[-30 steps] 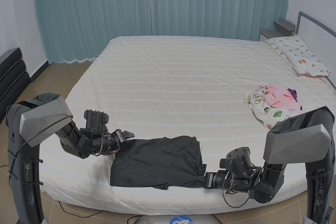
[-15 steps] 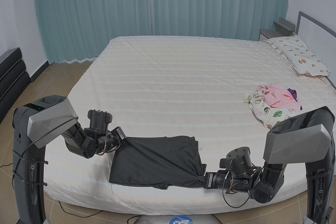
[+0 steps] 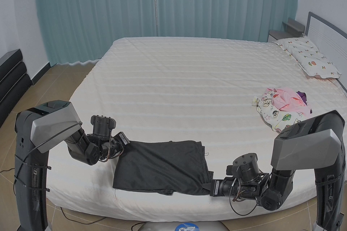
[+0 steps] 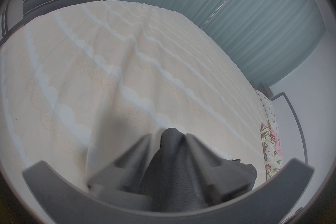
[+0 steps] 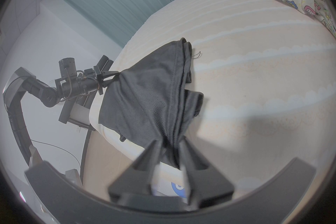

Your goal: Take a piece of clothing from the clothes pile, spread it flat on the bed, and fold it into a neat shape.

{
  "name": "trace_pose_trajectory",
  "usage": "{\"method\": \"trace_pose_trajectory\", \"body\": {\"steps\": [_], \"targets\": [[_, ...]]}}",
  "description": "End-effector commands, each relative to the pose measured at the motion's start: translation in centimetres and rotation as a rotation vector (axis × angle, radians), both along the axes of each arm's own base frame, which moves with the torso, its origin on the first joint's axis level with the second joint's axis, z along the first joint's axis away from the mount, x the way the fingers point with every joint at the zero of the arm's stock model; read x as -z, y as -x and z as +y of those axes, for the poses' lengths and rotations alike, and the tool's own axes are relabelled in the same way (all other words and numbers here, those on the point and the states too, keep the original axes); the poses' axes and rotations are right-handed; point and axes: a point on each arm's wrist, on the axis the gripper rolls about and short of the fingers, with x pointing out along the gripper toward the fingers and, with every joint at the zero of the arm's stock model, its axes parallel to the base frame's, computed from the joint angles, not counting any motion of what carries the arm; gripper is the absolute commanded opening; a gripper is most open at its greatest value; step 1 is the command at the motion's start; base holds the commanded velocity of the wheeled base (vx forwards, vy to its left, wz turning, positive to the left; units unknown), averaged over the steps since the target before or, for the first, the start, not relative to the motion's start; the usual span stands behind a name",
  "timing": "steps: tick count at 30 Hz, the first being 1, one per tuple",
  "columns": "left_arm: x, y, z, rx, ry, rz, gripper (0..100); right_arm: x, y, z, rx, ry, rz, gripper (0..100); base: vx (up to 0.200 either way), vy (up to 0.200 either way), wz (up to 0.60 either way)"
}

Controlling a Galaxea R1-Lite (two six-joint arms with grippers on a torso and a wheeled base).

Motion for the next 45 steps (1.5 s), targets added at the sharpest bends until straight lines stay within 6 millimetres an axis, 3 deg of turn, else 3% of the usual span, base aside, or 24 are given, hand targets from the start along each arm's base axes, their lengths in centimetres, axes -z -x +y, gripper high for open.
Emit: {"method": "trace_pose_trajectory", "body": {"steps": [1, 5, 10, 14, 20, 23, 31, 32, 45], "targets": [[0.0, 0.4, 0.1, -0.003, 0.006, 0.010, 100, -0.7, -0.4, 0.0, 0.009, -0.020, -0.026, 100, 0.000, 0.000, 0.00], [-1.7, 1.1, 0.5, -0.033, 0.059, 0.000, 100, -3.0, -2.7, -0.9, 0.079, -0.068, -0.116, 100, 0.000, 0.000, 0.00], [-3.1, 1.5, 1.9, -0.059, 0.115, -0.007, 100, -3.3, -5.4, -1.2, 0.138, -0.090, -0.169, 100, 0.000, 0.000, 0.00], [-3.9, 2.3, 4.0, -0.043, 0.176, 0.009, 100, -1.9, -8.8, 0.2, 0.162, -0.074, -0.139, 100, 0.000, 0.000, 0.00], [-3.6, 2.5, 4.3, -0.039, 0.190, 0.025, 100, -0.2, -12.2, 2.1, 0.161, -0.070, -0.137, 100, 0.000, 0.000, 0.00], [-3.3, 2.7, 4.0, -0.033, 0.186, 0.035, 100, 1.1, -13.1, 2.6, 0.162, -0.062, -0.122, 100, 0.000, 0.000, 0.00], [-3.3, 2.7, 4.0, -0.033, 0.186, 0.038, 100, 1.3, -14.5, 3.3, 0.164, -0.075, -0.143, 100, 0.000, 0.000, 0.00], [-3.3, 2.7, 4.0, -0.034, 0.187, 0.038, 100, 1.4, -14.7, 3.4, 0.165, -0.077, -0.148, 0, 0.000, 0.000, 0.00], [-3.3, 2.7, 4.0, -0.033, 0.186, 0.038, 100, 1.2, -15.3, 3.3, 0.240, -0.060, -0.192, 0, 0.000, 0.000, 0.00]]}}
